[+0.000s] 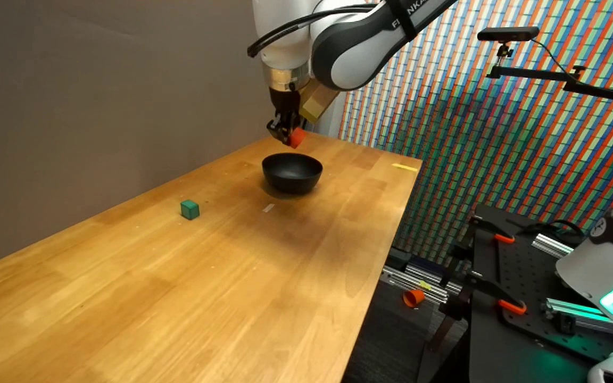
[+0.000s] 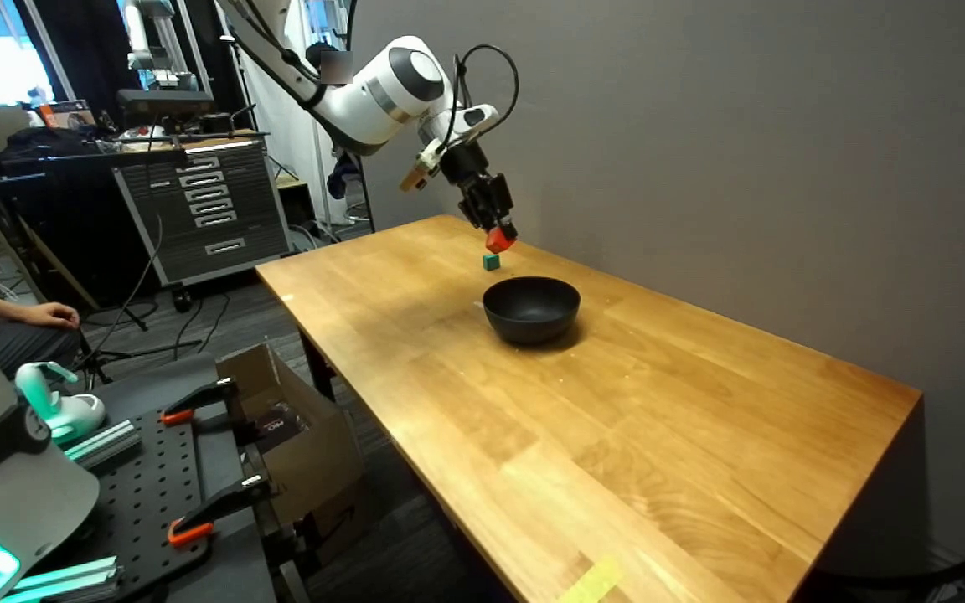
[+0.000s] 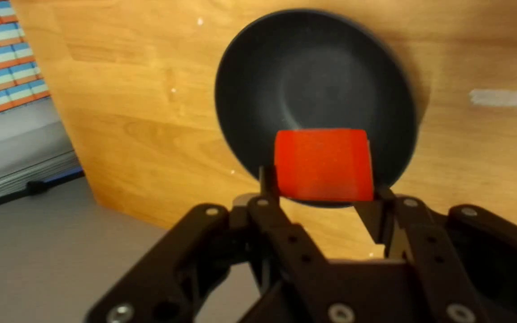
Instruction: Pick the two blocks and put them in the bowl
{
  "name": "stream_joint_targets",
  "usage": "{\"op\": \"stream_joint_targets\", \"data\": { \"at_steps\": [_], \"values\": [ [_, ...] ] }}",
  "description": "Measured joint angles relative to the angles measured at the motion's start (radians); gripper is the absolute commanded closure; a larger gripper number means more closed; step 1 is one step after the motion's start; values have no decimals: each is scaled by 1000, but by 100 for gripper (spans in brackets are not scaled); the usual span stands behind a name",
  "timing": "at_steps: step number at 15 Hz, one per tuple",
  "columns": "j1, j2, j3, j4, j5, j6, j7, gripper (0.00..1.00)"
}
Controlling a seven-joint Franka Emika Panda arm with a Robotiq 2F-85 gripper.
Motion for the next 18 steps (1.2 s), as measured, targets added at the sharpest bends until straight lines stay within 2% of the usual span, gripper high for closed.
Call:
{"op": "stream_joint_targets", "data": {
  "at_steps": [1, 2, 3, 6, 8, 11, 14, 18],
  "values": [
    [-16, 1, -6, -1, -43, 25, 22, 29],
    [-35, 3, -6, -2, -73, 51, 39, 29],
    [-54, 8, -6, -3, -94, 75, 51, 24],
    [-103, 25, 13, -9, -107, 121, 54, 1],
    [-136, 40, 56, -14, -76, 146, 34, 0],
    [-173, 70, 143, -14, 56, 197, -83, 0],
    [-175, 120, 215, 18, 219, 220, -244, 1],
    [-178, 222, 314, 131, 420, 197, -485, 0]
  ]
}}
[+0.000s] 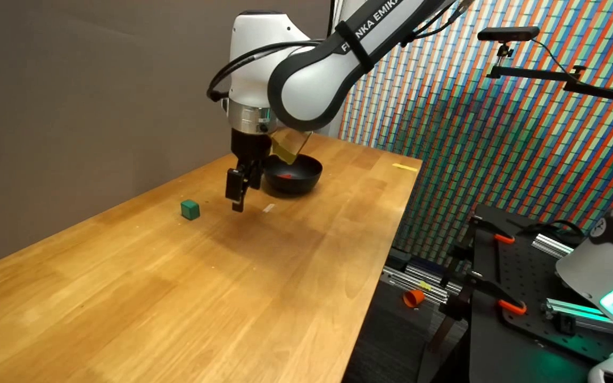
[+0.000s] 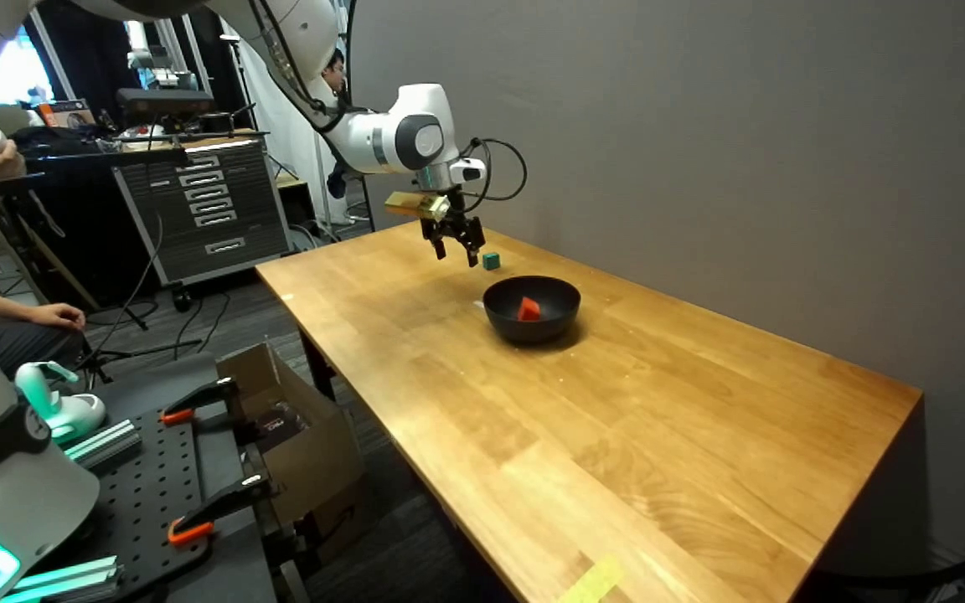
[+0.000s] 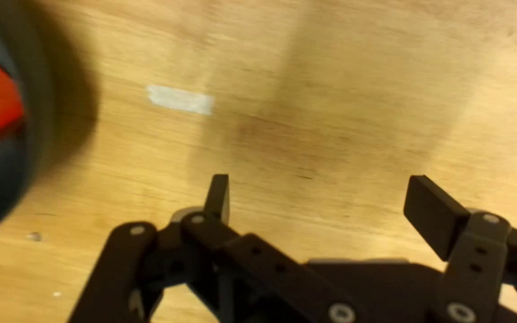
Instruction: Pick the two blocks and put them in the bowl
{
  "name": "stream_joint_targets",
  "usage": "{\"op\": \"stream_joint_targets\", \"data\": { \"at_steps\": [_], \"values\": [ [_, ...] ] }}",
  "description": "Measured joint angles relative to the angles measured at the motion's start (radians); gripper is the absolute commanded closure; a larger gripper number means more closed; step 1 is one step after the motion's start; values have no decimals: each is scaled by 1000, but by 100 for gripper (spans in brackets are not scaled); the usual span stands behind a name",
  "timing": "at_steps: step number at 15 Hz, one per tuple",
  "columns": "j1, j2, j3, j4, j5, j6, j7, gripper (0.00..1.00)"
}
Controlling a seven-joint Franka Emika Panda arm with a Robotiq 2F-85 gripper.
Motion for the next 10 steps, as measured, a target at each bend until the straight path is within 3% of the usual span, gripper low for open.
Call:
{"op": "stream_joint_targets", "data": {
  "at_steps": [2, 5, 10],
  "values": [
    [1, 63, 40, 83, 59, -58, -103, 0],
    [25, 158, 48, 225, 75, -170, -154, 0],
    [95, 296, -34, 448, 74, -298, -113, 0]
  ]
}}
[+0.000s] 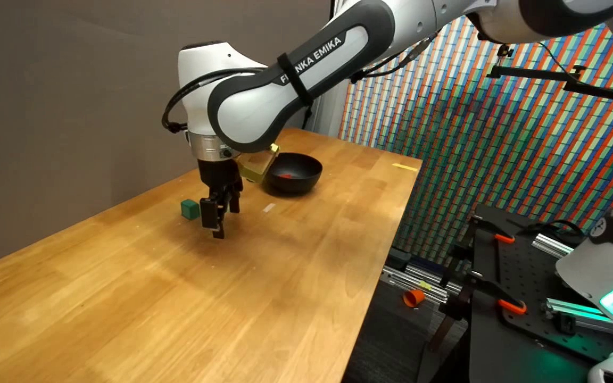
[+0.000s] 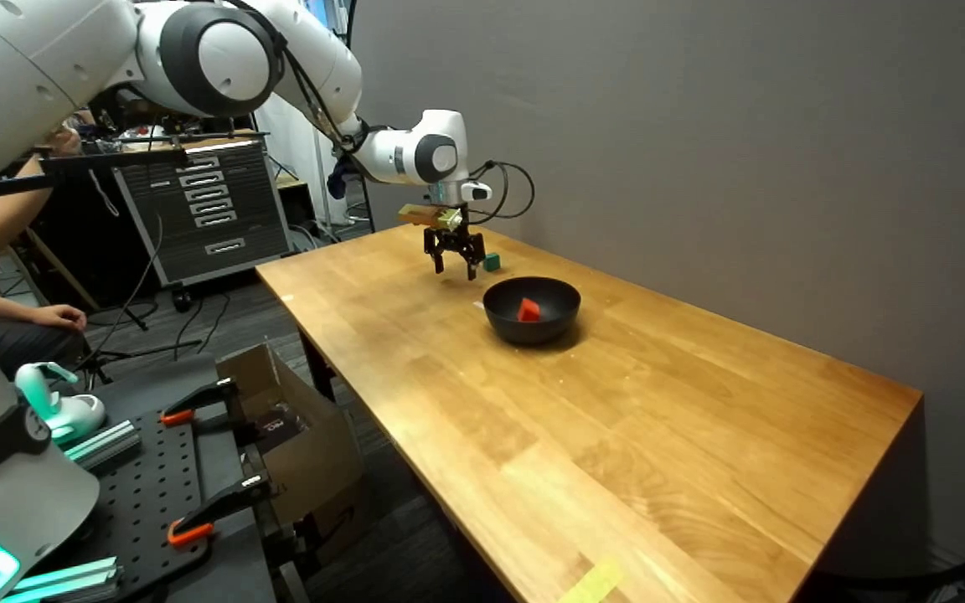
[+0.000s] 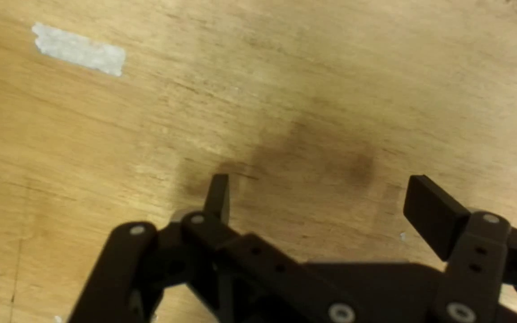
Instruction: Pick the two blocks and put them in the bowl
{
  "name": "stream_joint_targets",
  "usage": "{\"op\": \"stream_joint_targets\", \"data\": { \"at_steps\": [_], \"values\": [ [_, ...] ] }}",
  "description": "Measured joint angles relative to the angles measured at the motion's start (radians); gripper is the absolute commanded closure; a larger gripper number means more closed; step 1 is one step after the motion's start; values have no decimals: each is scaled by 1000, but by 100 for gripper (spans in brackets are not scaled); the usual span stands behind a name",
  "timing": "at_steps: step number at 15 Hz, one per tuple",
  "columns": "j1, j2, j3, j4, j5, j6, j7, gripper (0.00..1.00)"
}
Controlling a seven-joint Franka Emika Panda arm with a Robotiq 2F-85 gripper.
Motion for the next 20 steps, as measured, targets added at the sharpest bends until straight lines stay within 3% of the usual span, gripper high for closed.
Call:
{"op": "stream_joint_targets", "data": {
  "at_steps": [7, 14, 15, 17, 20],
  "values": [
    [33, 161, -29, 296, 0, -69, 56, 0],
    [48, 307, -55, 556, 0, -66, 84, 0],
    [48, 320, -63, 577, 0, -63, 91, 25],
    [49, 345, -82, 617, 0, -62, 96, 34],
    [53, 378, -106, 662, -1, -62, 99, 58]
  ]
}}
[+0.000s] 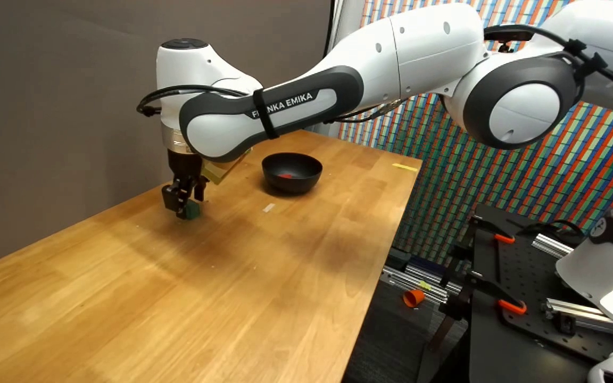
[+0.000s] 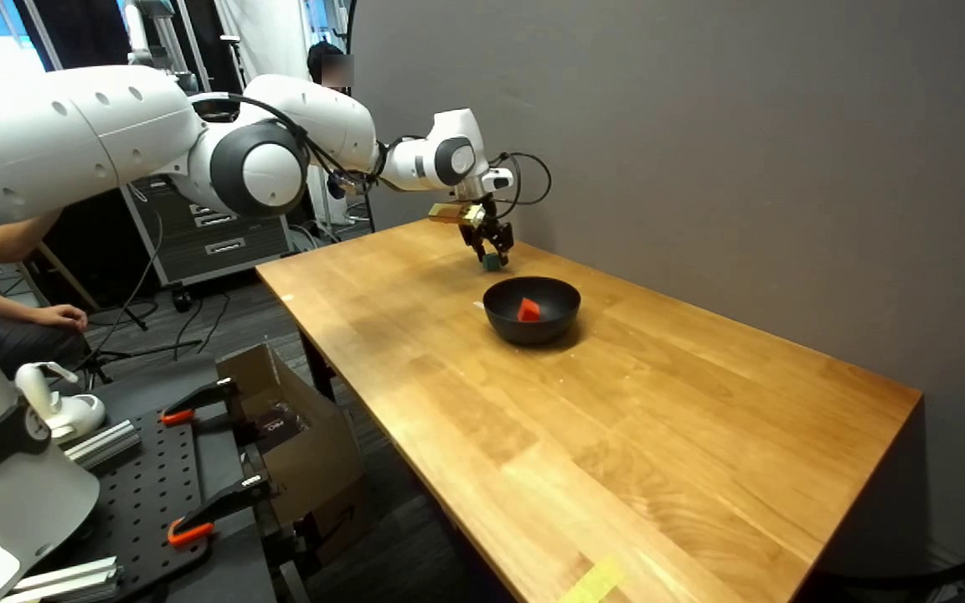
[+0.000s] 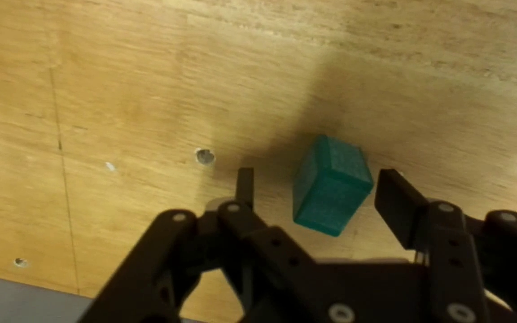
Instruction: Pick the two blocks and put them in the bowl
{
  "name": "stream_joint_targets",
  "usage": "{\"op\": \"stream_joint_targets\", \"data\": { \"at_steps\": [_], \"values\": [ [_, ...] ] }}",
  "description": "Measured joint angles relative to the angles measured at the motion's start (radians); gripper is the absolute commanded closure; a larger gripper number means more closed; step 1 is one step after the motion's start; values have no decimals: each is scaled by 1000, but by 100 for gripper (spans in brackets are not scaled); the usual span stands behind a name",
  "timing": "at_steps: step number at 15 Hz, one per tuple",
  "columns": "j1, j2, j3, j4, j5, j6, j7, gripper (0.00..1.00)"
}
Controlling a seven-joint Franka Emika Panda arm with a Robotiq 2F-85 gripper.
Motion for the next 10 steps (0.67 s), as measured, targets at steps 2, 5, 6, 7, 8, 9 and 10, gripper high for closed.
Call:
{"op": "stream_joint_targets", "data": {
  "at_steps": [2, 5, 6, 7, 8, 9, 10],
  "values": [
    [7, 11, -10, 12, -3, -4, 3, 73],
    [22, 34, -15, 55, -3, -36, -4, 96],
    [29, 37, -15, 68, -3, -62, -19, 93],
    [38, 37, -15, 82, -3, -94, -37, 93],
    [48, 32, -19, 91, -11, -124, -49, 93],
    [57, 24, -23, 90, -17, -156, -59, 93],
    [65, 14, -29, 89, -24, -200, -66, 93]
  ]
}}
